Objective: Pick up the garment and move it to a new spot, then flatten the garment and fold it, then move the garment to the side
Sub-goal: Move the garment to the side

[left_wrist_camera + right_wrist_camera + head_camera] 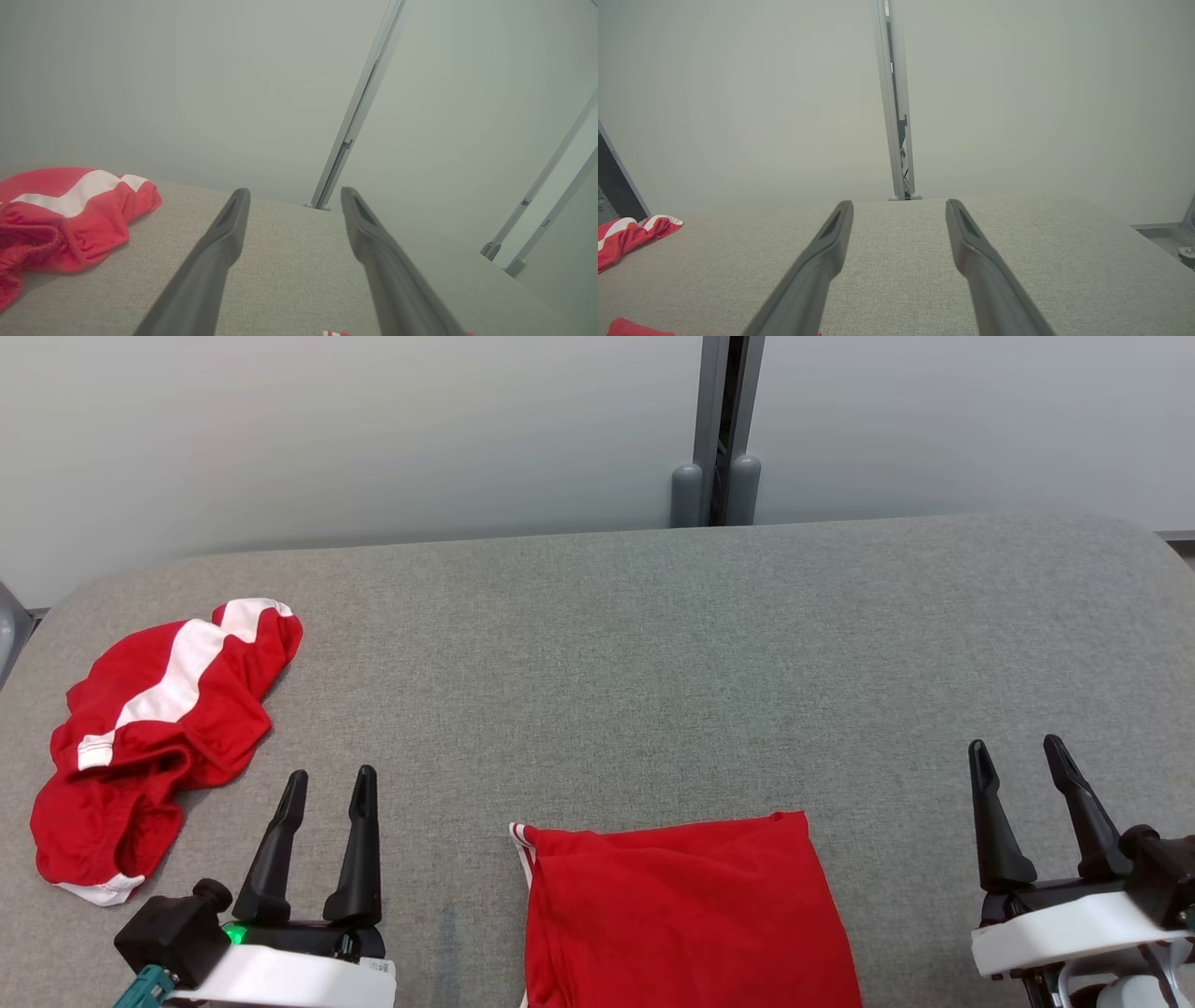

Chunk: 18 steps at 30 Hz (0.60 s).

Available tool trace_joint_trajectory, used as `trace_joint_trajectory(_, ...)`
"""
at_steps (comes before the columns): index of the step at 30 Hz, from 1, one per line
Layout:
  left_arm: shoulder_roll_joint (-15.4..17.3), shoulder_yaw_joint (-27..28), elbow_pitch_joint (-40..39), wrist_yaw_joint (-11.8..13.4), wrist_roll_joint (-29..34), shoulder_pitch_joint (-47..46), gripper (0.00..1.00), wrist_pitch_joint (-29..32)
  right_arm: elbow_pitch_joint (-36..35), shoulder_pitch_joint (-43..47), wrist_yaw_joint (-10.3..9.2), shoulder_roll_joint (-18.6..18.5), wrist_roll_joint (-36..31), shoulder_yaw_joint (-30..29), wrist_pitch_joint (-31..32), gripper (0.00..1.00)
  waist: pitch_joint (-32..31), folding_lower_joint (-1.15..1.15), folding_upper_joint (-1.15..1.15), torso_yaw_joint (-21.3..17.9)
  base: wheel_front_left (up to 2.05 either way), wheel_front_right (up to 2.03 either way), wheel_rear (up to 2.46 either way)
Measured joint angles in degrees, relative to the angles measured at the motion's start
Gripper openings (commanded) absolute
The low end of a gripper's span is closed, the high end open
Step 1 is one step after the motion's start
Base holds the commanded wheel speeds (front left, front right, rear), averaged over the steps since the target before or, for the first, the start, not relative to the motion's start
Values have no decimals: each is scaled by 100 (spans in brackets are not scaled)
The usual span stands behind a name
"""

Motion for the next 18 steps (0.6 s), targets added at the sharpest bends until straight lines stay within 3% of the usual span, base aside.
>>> trace_joint_trajectory(18,0,14,-9,0,0,12,100,0,9,15,0,9,13,-16,0,100,54,0,0,-9,0,0,0)
